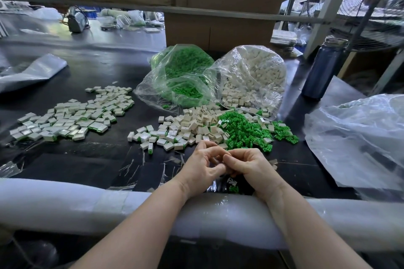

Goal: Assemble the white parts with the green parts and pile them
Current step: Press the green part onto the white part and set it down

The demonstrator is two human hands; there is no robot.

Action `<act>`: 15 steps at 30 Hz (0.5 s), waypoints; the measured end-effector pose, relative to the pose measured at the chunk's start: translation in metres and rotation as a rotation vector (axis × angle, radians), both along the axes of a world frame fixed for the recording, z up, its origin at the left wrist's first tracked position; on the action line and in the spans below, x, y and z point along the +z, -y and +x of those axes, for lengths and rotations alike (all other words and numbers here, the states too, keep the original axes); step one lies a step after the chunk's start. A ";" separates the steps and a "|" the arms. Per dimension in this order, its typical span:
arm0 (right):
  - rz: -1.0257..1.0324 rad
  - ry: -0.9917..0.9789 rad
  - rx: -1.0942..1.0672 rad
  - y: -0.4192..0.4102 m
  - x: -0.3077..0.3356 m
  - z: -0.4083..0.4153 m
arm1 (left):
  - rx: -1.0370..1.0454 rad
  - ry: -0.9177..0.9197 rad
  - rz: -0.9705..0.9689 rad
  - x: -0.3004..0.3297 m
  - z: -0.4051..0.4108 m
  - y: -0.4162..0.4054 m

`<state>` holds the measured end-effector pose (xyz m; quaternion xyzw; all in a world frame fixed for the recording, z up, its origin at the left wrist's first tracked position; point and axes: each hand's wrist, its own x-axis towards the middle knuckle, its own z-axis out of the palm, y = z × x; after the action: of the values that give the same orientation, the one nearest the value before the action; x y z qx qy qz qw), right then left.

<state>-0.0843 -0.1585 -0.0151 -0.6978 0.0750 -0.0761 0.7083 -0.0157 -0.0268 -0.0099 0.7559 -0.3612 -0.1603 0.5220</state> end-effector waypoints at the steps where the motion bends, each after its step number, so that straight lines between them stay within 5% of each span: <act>1: 0.012 0.000 0.000 0.000 0.000 0.000 | -0.003 0.004 0.004 -0.001 0.000 0.000; 15: 0.039 0.007 0.014 -0.002 0.002 -0.001 | -0.022 0.051 0.021 -0.001 0.000 0.000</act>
<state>-0.0855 -0.1568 -0.0128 -0.6842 0.0693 -0.0719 0.7224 -0.0156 -0.0270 -0.0109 0.7611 -0.3810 -0.1506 0.5030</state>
